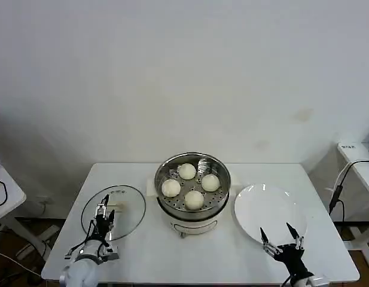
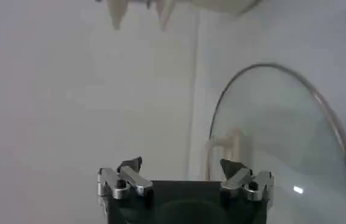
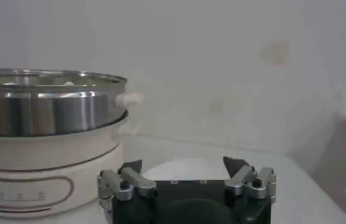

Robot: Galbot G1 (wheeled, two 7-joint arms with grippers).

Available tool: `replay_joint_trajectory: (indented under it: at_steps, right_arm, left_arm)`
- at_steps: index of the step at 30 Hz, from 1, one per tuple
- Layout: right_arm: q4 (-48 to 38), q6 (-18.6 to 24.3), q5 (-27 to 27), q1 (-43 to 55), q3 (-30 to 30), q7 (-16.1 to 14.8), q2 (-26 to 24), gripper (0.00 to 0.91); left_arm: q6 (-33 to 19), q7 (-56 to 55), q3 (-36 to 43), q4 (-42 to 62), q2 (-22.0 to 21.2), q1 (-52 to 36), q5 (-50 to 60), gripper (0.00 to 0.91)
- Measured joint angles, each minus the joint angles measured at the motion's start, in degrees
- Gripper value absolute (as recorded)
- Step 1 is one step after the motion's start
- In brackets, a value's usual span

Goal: Take steamed baozi put them in steamer then cover it.

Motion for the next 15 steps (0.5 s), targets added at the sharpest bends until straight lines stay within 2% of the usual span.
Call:
replay_joint_trajectory:
  at_steps: [15]
  right_arm:
    - [-1.01, 0.63, -0.71, 0.23, 0.1, -0.72, 0.55, 0.907]
  left_arm:
    - [0.73, -0.9, 0.07, 4.99, -0.37, -4.69, 0.88, 0.907]
